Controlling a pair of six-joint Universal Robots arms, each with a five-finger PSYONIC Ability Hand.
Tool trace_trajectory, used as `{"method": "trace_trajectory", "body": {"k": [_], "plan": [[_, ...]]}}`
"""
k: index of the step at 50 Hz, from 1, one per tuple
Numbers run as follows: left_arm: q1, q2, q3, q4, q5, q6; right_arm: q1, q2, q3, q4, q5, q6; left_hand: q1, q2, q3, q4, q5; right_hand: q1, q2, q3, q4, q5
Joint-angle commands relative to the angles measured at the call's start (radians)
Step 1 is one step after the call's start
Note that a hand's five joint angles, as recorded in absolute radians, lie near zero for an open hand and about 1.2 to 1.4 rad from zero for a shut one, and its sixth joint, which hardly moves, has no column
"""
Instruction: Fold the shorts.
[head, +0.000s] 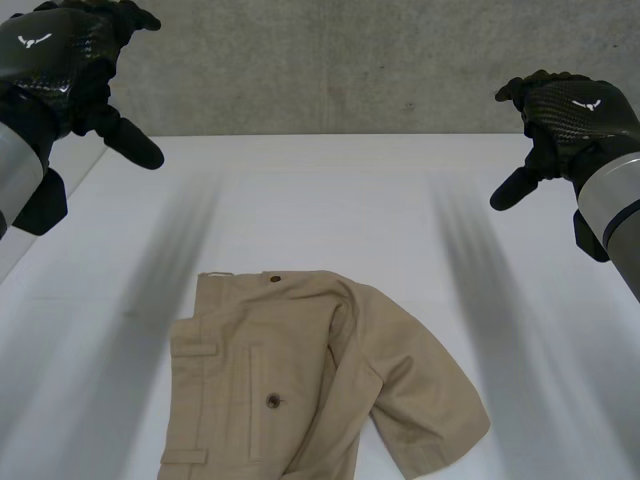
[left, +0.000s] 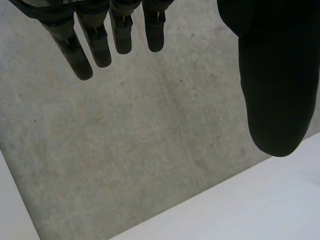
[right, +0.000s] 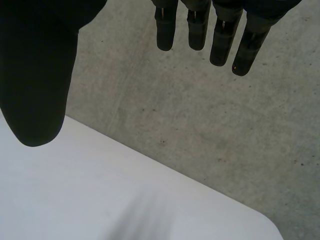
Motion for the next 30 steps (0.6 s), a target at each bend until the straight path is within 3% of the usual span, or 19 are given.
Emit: {"method": "trace_trajectory", "body": {"k": [1,11,17,21,26,30], "plan": [[-0.01,-0.08,0.073,-0.089,-0.008,-0.025,-0.004,-0.002,-0.008,-0.001,-0.003,-0.01,-0.033,-0.015,-0.037,-0.023,-0.028,-0.033,-0.051,-0.039,-0.066,-0.069],[0.002,-0.083,-0.002,-0.086,-0.005,-0.031,-0.005,-0.008,-0.012,0.0,-0.018,-0.031,-0.016,0.003,-0.02,-0.005,-0.01,-0.033,-0.051,-0.039,-0.066,-0.069],[-0.004,-0.092,-0.067,-0.088,0.004,-0.008,-0.004,-0.007,-0.008,0.0,-0.029,-0.143,0.016,0.035,0.012,0.027,0.022,-0.033,-0.051,-0.039,-0.066,-0.069],[-0.014,-0.144,-0.08,-0.112,0.007,0.073,-0.004,-0.005,0.005,-0.001,-0.039,-0.229,0.081,0.1,0.077,0.092,0.087,-0.033,-0.051,-0.039,-0.066,-0.069],[-0.071,-0.224,-0.097,-0.155,-0.002,0.249,0.001,0.001,0.008,0.0,-0.039,-0.237,0.128,0.147,0.124,0.139,0.134,-0.033,-0.051,-0.039,-0.066,-0.069],[-0.096,-0.282,-0.106,-0.154,-0.01,0.313,0.002,0.005,0.011,0.0,-0.042,-0.24,0.178,0.197,0.174,0.189,0.184,-0.033,-0.051,-0.039,-0.066,-0.069]]}}
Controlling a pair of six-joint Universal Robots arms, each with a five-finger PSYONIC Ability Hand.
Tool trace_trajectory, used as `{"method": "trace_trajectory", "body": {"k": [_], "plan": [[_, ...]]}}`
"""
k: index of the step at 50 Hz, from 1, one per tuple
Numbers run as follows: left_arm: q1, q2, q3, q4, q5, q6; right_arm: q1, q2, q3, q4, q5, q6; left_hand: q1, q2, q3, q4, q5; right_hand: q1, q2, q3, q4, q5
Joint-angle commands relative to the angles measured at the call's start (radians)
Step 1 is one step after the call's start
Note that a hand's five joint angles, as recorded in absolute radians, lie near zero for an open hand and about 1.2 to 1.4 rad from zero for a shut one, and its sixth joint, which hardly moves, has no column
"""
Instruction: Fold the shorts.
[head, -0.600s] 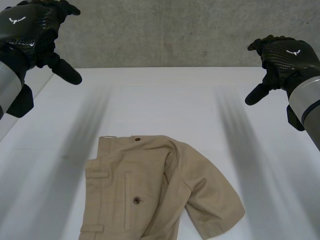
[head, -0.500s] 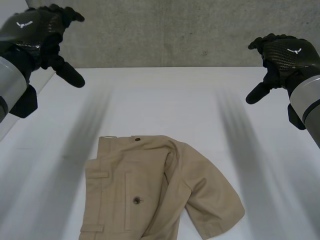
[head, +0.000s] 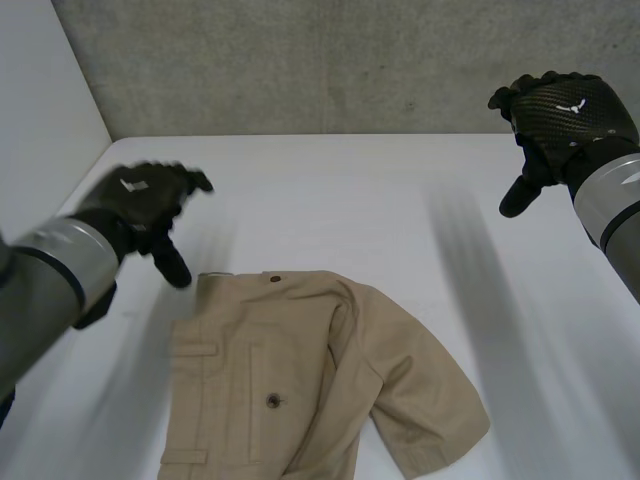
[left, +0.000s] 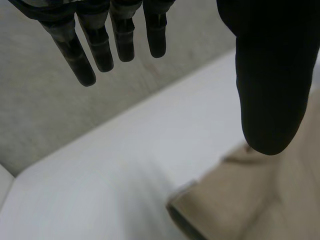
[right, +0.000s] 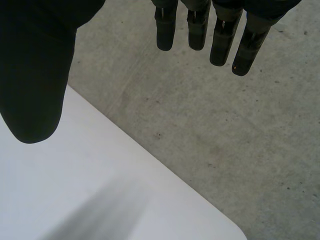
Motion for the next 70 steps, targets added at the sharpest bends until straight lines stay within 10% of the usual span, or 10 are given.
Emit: {"method": "trace_trajectory", "body": {"k": [1,11,20,35,61,65,70], "plan": [[-0.05,-0.118,-0.011,-0.015,-0.011,0.14,0.004,0.009,0.006,0.0,-0.002,-0.005,0.15,0.152,0.157,0.152,0.149,-0.033,-0.051,-0.039,-0.066,-0.069],[-0.05,-0.219,0.006,-0.015,-0.008,0.141,0.006,0.018,0.013,-0.006,-0.002,-0.011,0.382,0.384,0.389,0.384,0.381,-0.033,-0.051,-0.039,-0.066,-0.069],[-0.046,-0.282,0.036,0.001,-0.01,0.157,0.006,0.027,0.013,-0.009,-0.002,-0.015,1.102,1.103,1.108,1.103,1.1,-0.033,-0.051,-0.039,-0.066,-0.069],[-0.039,-0.463,0.542,0.352,-0.329,0.221,0.014,0.072,0.002,-0.012,-0.001,-0.025,1.102,1.103,1.108,1.103,1.1,-0.033,-0.051,-0.039,-0.066,-0.069],[-0.628,-0.526,0.261,0.476,-0.015,0.146,-0.184,0.055,-0.086,-0.015,0.004,-0.065,1.102,1.103,1.108,1.103,1.1,-0.033,-0.051,-0.039,-0.066,-0.069],[-0.639,-0.487,0.207,0.476,-0.007,0.15,-0.184,0.055,-0.086,-0.015,0.001,-0.068,0.376,0.377,0.383,0.378,0.375,-0.033,-0.051,-0.039,-0.066,-0.069],[-0.595,-0.387,0.168,0.476,-0.019,0.149,-0.175,0.062,-0.086,-0.015,-0.013,-0.068,0.228,0.229,0.234,0.229,0.226,-0.033,-0.051,-0.039,-0.066,-0.069]]}}
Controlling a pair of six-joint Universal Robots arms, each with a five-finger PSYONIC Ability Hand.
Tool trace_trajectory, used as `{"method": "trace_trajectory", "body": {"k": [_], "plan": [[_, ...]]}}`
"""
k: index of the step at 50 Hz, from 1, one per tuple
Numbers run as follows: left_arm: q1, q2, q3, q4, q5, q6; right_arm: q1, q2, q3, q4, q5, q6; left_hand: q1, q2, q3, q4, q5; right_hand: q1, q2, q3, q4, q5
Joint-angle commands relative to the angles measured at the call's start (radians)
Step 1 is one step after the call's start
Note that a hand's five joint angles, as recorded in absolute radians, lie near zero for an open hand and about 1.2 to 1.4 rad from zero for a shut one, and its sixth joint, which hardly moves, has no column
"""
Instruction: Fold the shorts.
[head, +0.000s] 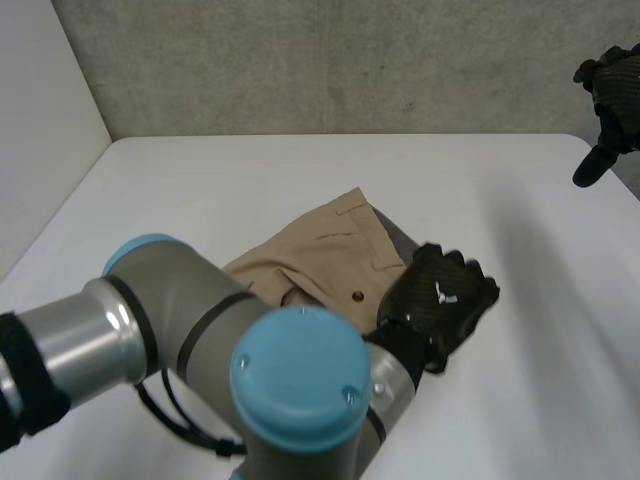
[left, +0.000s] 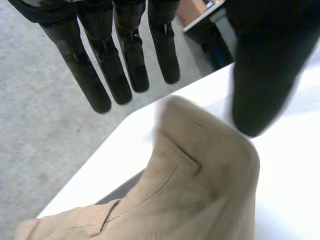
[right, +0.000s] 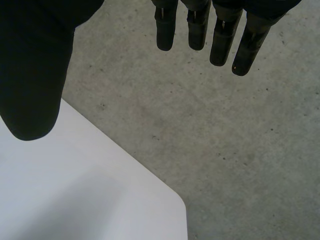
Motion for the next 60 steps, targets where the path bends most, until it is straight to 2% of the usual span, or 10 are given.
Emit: {"method": "trace_trajectory", "body": {"k": [1,6,13,19,28,33,38,46,50,60], "plan": [[0.039,0.149,-0.103,-0.001,-0.005,-0.009,0.005,0.014,-0.001,0.003,-0.035,-0.003,-0.334,-0.361,-0.384,-0.376,-0.381,-0.033,-0.051,-0.04,-0.066,-0.069],[0.114,0.269,-0.15,0.004,-0.019,-0.015,0.006,0.063,0.006,0.015,-0.141,-0.006,-0.455,-0.481,-0.505,-0.497,-0.502,-0.033,-0.051,-0.04,-0.066,-0.069],[0.237,0.376,-0.216,-0.001,-0.099,-0.017,0.013,0.112,0.011,0.104,-0.305,-0.06,-0.493,-0.52,-0.543,-0.535,-0.54,-0.033,-0.051,-0.04,-0.066,-0.069],[0.333,0.384,-0.28,-0.027,-0.235,-0.02,0.039,0.182,-0.003,0.167,-0.367,-0.055,-0.484,-0.511,-0.534,-0.527,-0.531,-0.033,-0.051,-0.04,-0.066,-0.069],[0.474,0.376,-0.347,-0.076,-0.255,-0.087,0.169,0.295,-0.037,0.176,-0.387,0.009,-0.423,-0.449,-0.473,-0.465,-0.47,0.067,0.049,0.061,0.035,0.032],[0.543,0.367,-0.366,-0.101,-0.225,-0.144,0.236,0.381,-0.104,0.123,-0.385,0.07,-0.355,-0.382,-0.405,-0.397,-0.402,0.127,0.108,0.12,0.094,0.091],[0.631,0.337,-0.393,-0.119,-0.121,-0.198,0.264,0.47,-0.179,0.04,-0.382,0.127,-0.305,-0.332,-0.355,-0.348,-0.352,0.133,0.114,0.126,0.1,0.097],[0.703,0.234,-0.409,-0.143,0.03,-0.268,0.278,0.605,-0.314,-0.008,-0.376,0.158,-0.29,-0.317,-0.341,-0.333,-0.338,0.256,0.238,0.249,0.223,0.22],[0.708,0.167,-0.391,-0.142,0.062,-0.276,0.298,0.663,-0.376,-0.011,-0.369,0.153,-0.29,-0.317,-0.341,-0.333,-0.338,0.32,0.302,0.314,0.288,0.285],[0.695,0.041,-0.253,-0.142,0.058,-0.271,0.315,0.772,-0.481,-0.006,-0.376,0.15,-0.2,-0.226,-0.25,-0.242,-0.247,0.432,0.414,0.425,0.399,0.396]]}}
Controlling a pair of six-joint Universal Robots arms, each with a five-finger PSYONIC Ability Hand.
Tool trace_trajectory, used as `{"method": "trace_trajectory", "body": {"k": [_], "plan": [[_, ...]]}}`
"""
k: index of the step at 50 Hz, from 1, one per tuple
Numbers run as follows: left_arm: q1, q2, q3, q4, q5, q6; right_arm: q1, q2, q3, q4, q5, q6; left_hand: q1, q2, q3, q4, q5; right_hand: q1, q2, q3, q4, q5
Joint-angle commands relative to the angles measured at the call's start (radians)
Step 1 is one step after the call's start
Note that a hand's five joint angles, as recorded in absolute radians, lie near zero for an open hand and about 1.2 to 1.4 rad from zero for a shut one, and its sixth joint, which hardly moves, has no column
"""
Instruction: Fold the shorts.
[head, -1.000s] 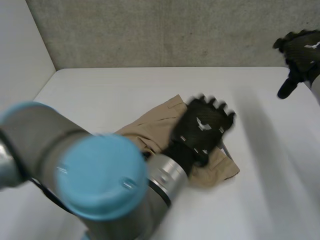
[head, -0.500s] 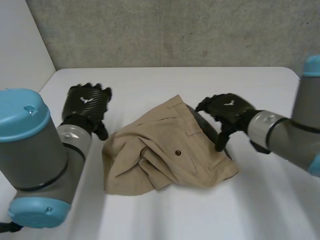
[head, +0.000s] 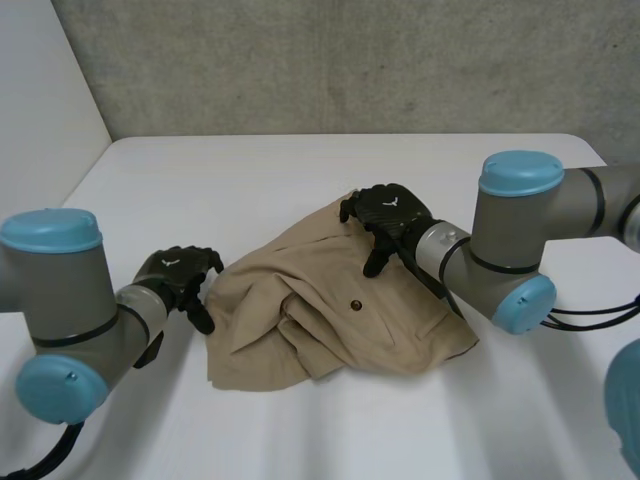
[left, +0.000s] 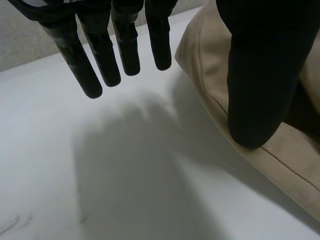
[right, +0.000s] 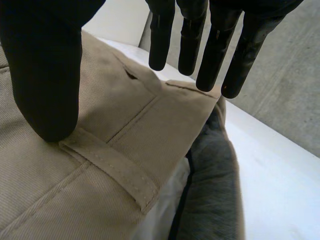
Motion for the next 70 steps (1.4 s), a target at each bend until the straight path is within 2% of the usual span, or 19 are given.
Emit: {"method": "trace_trajectory", "body": {"k": [1,2,4,5,6,7,8,15,19,21,25,27,32,37,45,53,60,66,70], "plan": [[-0.015,-0.083,0.111,0.001,-0.011,0.005,0.013,0.061,-0.056,0.005,-0.001,-0.004,0.223,0.209,0.211,0.211,0.203,0.295,0.223,0.22,0.22,0.247],[-0.015,-0.09,0.125,0.001,-0.011,0.005,0.013,0.068,-0.062,0.004,0.0,-0.004,0.273,0.259,0.261,0.261,0.253,0.345,0.273,0.27,0.27,0.297],[-0.018,-0.114,0.16,-0.001,-0.009,0.008,0.013,0.075,-0.077,0.004,0.002,-0.004,0.507,0.493,0.495,0.495,0.487,0.503,0.431,0.428,0.428,0.455],[-0.018,-0.121,0.174,-0.001,-0.009,0.008,0.013,0.084,-0.092,0.004,0.003,-0.006,0.618,0.604,0.606,0.607,0.599,0.815,0.743,0.74,0.74,0.767],[-0.021,-0.127,0.188,-0.002,-0.011,0.008,0.013,0.091,-0.102,0.002,0.006,-0.006,0.715,0.701,0.703,0.704,0.696,0.977,0.905,0.902,0.902,0.929],[-0.027,-0.14,0.216,-0.002,-0.014,0.009,0.013,0.094,-0.111,0.001,0.009,-0.007,0.929,0.915,0.917,0.917,0.909,0.978,0.906,0.904,0.903,0.931],[-0.03,-0.146,0.233,-0.001,-0.017,0.009,0.013,0.098,-0.12,-0.002,0.017,-0.007,0.971,0.957,0.959,0.959,0.951,0.978,0.906,0.904,0.903,0.931],[-0.058,-0.138,0.464,0.006,-0.067,0.011,0.011,0.081,-0.281,-0.097,0.17,-0.139,0.971,0.957,0.959,0.96,0.952,0.978,0.906,0.904,0.903,0.931],[-0.09,-0.094,0.646,0.039,-0.142,0.025,0.011,-0.016,-0.344,-0.312,0.253,-0.217,0.971,0.957,0.959,0.96,0.952,0.978,0.906,0.904,0.903,0.931],[-0.099,-0.06,0.706,0.082,-0.179,0.028,0.01,-0.091,-0.332,-0.468,0.268,-0.22,0.971,0.957,0.959,0.96,0.952,0.978,0.906,0.904,0.903,0.931],[-0.105,0.02,0.77,0.229,-0.236,0.032,0.01,-0.188,-0.297,-0.623,0.256,-0.219,0.971,0.957,0.959,0.96,0.952,0.978,0.906,0.904,0.903,0.931],[-0.108,0.072,0.767,0.322,-0.247,0.039,0.01,-0.211,-0.295,-0.628,0.241,-0.217,0.971,0.957,0.959,0.96,0.952,0.978,0.906,0.904,0.903,0.931],[-0.119,0.132,0.71,0.421,-0.248,0.059,0.01,-0.242,-0.277,-0.622,0.206,-0.217,0.971,0.957,0.959,0.96,0.952,0.978,0.906,0.904,0.903,0.931],[-0.139,0.155,0.589,0.421,-0.25,0.066,-0.001,-0.259,-0.194,-0.552,0.195,-0.217,0.971,0.957,0.959,0.96,0.952,0.978,0.906,0.904,0.903,0.931],[-0.147,0.166,0.244,0.418,-0.251,0.077,-0.016,-0.276,0.034,-0.423,0.186,-0.225,0.971,0.957,0.959,0.96,0.952,0.978,0.906,0.904,0.903,0.931],[-0.167,0.233,-0.091,0.386,-0.242,0.178,-0.027,-0.334,0.266,-0.198,0.18,-0.23,0.971,0.957,0.959,0.96,0.952,0.978,0.906,0.904,0.903,0.931],[-0.256,0.284,-0.221,0.217,-0.242,0.312,-0.049,-0.408,0.423,0.005,0.177,-0.249,0.971,0.957,0.959,0.96,0.952,0.978,0.906,0.904,0.903,0.931],[-0.317,0.327,-0.278,-0.006,-0.236,0.315,-0.067,-0.466,0.53,0.178,0.178,-0.306,0.971,0.957,0.959,0.96,0.952,0.978,0.906,0.904,0.903,0.931],[-0.325,0.325,-0.297,-0.013,-0.238,0.313,-0.098,-0.497,0.617,0.234,0.173,-0.325,0.971,0.957,0.959,0.96,0.952,0.978,0.906,0.904,0.903,0.931]]}}
